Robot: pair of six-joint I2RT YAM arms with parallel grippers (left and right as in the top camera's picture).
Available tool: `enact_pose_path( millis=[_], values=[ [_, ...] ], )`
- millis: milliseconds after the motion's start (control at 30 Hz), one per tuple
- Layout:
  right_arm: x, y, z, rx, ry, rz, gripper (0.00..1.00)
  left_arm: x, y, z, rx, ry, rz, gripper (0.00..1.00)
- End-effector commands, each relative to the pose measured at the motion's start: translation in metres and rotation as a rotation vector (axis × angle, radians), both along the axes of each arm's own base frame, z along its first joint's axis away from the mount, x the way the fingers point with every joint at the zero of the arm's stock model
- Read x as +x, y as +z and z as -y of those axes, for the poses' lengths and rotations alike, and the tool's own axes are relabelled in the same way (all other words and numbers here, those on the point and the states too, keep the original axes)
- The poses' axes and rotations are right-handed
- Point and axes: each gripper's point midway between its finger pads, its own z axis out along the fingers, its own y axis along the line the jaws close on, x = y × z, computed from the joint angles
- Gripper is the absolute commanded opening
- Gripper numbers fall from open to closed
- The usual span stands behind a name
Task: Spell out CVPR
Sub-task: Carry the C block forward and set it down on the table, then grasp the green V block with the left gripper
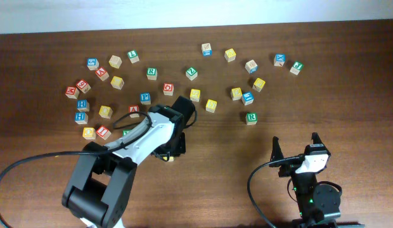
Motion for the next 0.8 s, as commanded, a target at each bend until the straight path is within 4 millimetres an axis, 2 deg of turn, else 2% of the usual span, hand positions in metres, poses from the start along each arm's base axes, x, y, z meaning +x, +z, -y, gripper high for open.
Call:
enact_pose_path(
  millis=[0,67,100,133,167,300,400,433,500,567,633,667,767],
  values=[
    [0.0,-0.003,0.002,-0.009,-0.008,-0.007,0.98,0.006,0.002,-0.012,0.017,0.009,0.013,0.24],
    [0.0,-0.003,0.002,-0.009,-0.008,-0.007,0.98,0.008,0.002,-0.017,0.015,0.024,0.012,0.22],
    [0.0,-0.003,0.002,-0.009,-0.008,-0.007,0.98,0.008,0.002,-0.018,0.009,0.02,0.007,0.25],
    [0.0,-0.003,0.002,-0.009,-0.008,-0.007,0.98,0.008,0.002,-0.019,0.009,0.023,0.007,0.33],
    [0.0,-0.003,0.002,-0.009,-0.008,-0.007,0.98,0.008,0.002,-0.018,0.007,0.022,0.007,0.35],
    [0.0,-0.003,0.002,-0.009,-0.008,-0.007,0.98,0.005,0.001,-0.012,-0.029,0.004,-0.014,0.34],
    [0.0,-0.003,0.002,-0.009,-0.008,-0.007,0.98,0.009,0.006,-0.01,-0.033,0.004,-0.005,0.5],
    [0.0,-0.003,0.002,-0.009,-0.008,-0.007,0.98,0.015,0.014,-0.008,-0.039,0.003,0.009,0.58],
    [0.0,-0.003,0.002,-0.009,-0.008,-0.007,0.98,0.026,0.033,-0.004,-0.046,0.002,0.051,0.64],
    [0.0,-0.003,0.002,-0.009,-0.008,-0.007,0.99,0.044,0.063,-0.006,-0.051,0.012,0.129,0.7],
    [0.0,-0.003,0.002,-0.009,-0.008,-0.007,0.98,0.06,0.092,-0.024,-0.04,0.064,0.197,0.72],
    [0.0,-0.003,0.002,-0.009,-0.008,-0.007,0.98,0.067,0.101,-0.045,-0.011,0.11,0.226,0.72],
    [0.0,-0.003,0.002,-0.009,-0.008,-0.007,0.98,0.074,0.1,-0.1,0.047,0.158,0.21,0.75]
  ],
)
